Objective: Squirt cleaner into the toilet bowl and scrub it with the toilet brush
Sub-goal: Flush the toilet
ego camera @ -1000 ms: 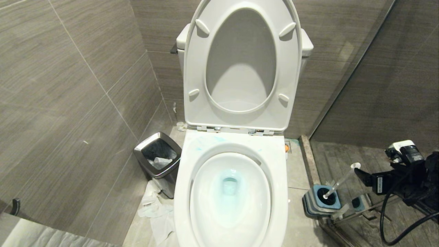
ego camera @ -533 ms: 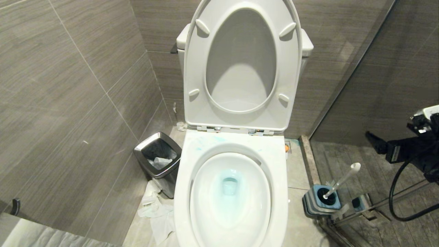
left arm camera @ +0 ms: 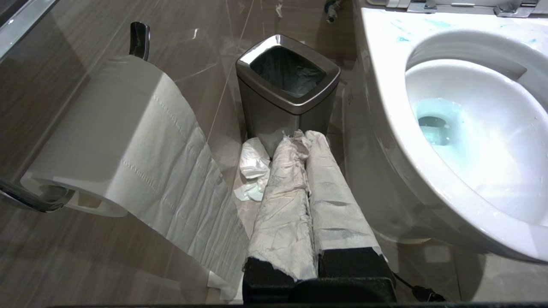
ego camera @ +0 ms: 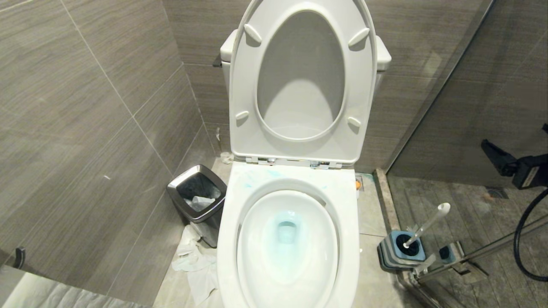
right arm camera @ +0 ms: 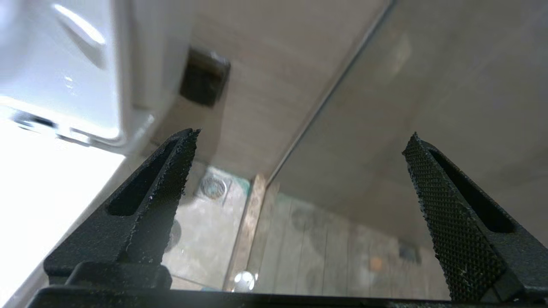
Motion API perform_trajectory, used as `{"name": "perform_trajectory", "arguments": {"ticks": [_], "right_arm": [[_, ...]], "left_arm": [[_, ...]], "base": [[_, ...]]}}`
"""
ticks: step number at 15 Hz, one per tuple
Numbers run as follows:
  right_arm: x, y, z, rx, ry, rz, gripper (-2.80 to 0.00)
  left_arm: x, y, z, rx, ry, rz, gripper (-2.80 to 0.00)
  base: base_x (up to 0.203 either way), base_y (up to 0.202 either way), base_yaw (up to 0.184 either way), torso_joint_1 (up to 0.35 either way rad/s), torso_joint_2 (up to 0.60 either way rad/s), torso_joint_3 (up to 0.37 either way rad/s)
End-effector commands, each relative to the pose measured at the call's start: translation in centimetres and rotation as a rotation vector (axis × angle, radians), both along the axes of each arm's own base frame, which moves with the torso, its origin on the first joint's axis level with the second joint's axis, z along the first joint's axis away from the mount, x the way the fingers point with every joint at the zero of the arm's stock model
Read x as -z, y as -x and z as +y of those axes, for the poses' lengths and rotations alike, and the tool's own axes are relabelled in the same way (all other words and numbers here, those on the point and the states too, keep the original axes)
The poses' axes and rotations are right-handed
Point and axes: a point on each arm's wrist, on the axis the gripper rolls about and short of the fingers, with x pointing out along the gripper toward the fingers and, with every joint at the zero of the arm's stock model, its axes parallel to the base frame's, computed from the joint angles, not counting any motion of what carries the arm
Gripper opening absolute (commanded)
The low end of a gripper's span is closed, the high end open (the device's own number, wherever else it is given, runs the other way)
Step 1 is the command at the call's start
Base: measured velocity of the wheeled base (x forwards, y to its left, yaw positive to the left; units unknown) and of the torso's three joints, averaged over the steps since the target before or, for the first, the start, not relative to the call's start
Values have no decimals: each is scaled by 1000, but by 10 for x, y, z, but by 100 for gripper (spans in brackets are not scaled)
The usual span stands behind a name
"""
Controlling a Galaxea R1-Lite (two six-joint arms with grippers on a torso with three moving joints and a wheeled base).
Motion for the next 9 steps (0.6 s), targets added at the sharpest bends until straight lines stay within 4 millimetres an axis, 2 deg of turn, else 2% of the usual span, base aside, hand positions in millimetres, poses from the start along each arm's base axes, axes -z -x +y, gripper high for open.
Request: {"name": "perform_trajectory", "arguments": {"ticks": [1, 2, 5, 8, 9], "right_arm": [[-17, 31, 5, -21, 26, -83, 0], [-16, 47, 9, -52, 37, -81, -280], [-12, 85, 15, -92, 64, -110, -280], [-12, 105, 20, -114, 25, -155, -280], [-4, 114, 22, -129, 13, -152, -280]], "left_arm": [[2, -1, 0, -1, 0, 8, -280], [2, -1, 0, -1, 0, 7, -280], [2, -1, 0, -1, 0, 7, -280], [2, -1, 0, -1, 0, 7, -280], [2, -1, 0, -1, 0, 8, -280]], "base": [[0, 0, 0, 0, 0, 0], [0, 0, 0, 0, 0, 0], [0, 0, 0, 0, 0, 0], [0, 0, 0, 0, 0, 0], [0, 0, 0, 0, 0, 0]]}}
